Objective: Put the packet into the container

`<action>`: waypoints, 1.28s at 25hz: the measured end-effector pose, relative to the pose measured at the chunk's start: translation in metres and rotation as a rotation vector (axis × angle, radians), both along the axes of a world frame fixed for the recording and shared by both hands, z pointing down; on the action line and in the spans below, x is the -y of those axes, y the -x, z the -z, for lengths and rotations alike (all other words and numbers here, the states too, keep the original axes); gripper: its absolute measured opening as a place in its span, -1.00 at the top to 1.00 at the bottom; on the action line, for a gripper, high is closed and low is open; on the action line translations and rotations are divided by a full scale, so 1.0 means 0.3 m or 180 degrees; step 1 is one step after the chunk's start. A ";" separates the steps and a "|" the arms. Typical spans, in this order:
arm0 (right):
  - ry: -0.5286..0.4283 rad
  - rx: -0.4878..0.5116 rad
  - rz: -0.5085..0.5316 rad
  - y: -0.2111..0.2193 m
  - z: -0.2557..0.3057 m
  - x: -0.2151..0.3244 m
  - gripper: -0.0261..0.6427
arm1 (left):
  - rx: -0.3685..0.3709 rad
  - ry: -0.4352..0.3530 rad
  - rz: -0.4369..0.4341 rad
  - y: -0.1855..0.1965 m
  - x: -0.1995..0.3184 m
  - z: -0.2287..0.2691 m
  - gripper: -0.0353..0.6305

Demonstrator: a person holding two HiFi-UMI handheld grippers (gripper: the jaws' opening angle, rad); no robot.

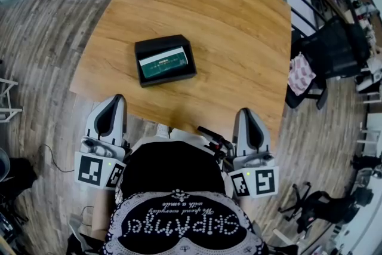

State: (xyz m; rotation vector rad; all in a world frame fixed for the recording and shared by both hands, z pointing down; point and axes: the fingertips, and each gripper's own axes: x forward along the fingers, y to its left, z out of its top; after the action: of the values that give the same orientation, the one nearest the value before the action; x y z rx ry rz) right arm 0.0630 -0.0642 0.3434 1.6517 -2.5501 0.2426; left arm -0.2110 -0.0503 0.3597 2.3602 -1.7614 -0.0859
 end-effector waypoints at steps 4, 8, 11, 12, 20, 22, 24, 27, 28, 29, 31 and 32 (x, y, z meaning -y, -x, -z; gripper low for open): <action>-0.0006 -0.0003 -0.0031 -0.013 0.003 -0.002 0.80 | 0.0228 0.0036 -0.0205 -0.042 -0.003 -0.007 0.81; -0.0004 -0.0012 -0.0060 -0.023 0.002 -0.006 0.80 | 0.0381 0.0035 -0.0325 -0.077 -0.006 -0.009 0.81; -0.0007 -0.0008 -0.0071 -0.025 0.000 -0.007 0.80 | 0.0303 -0.0022 -0.0340 -0.088 -0.003 0.000 0.80; -0.0006 -0.0006 -0.0073 -0.025 0.000 -0.008 0.80 | 0.0299 -0.0016 -0.0345 -0.089 -0.004 -0.001 0.80; 0.0021 -0.0039 -0.0069 -0.029 -0.008 -0.012 0.80 | 0.0286 -0.0014 -0.0314 -0.079 0.001 0.007 0.80; 0.0032 -0.0060 -0.0063 -0.029 -0.010 -0.013 0.80 | 0.0300 0.0038 -0.0328 -0.081 -0.002 -0.002 0.80; 0.0038 -0.0064 -0.0057 -0.027 -0.012 -0.015 0.80 | 0.0290 0.0074 -0.0334 -0.085 -0.005 -0.007 0.80; 0.0046 -0.0065 -0.0052 -0.025 -0.017 -0.019 0.80 | 0.0278 0.0057 -0.0320 -0.084 -0.007 -0.006 0.80; 0.0050 -0.0066 -0.0052 -0.024 -0.019 -0.020 0.80 | 0.0277 0.0058 -0.0318 -0.082 -0.008 -0.007 0.80; 0.0051 -0.0066 -0.0051 -0.024 -0.020 -0.021 0.80 | 0.0260 0.0052 -0.0314 -0.080 -0.008 -0.005 0.80; 0.0048 -0.0065 -0.0048 -0.022 -0.020 -0.024 0.80 | 0.0217 0.0046 -0.0308 -0.076 -0.010 -0.002 0.80; 0.0047 -0.0067 -0.0046 -0.021 -0.020 -0.025 0.80 | 0.0213 0.0048 -0.0308 -0.073 -0.012 -0.003 0.80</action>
State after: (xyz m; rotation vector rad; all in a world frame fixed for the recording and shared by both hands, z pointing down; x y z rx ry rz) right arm 0.0694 -0.0567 0.3494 1.6589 -2.5160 0.2432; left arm -0.1891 -0.0468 0.3605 2.4600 -1.6670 0.0205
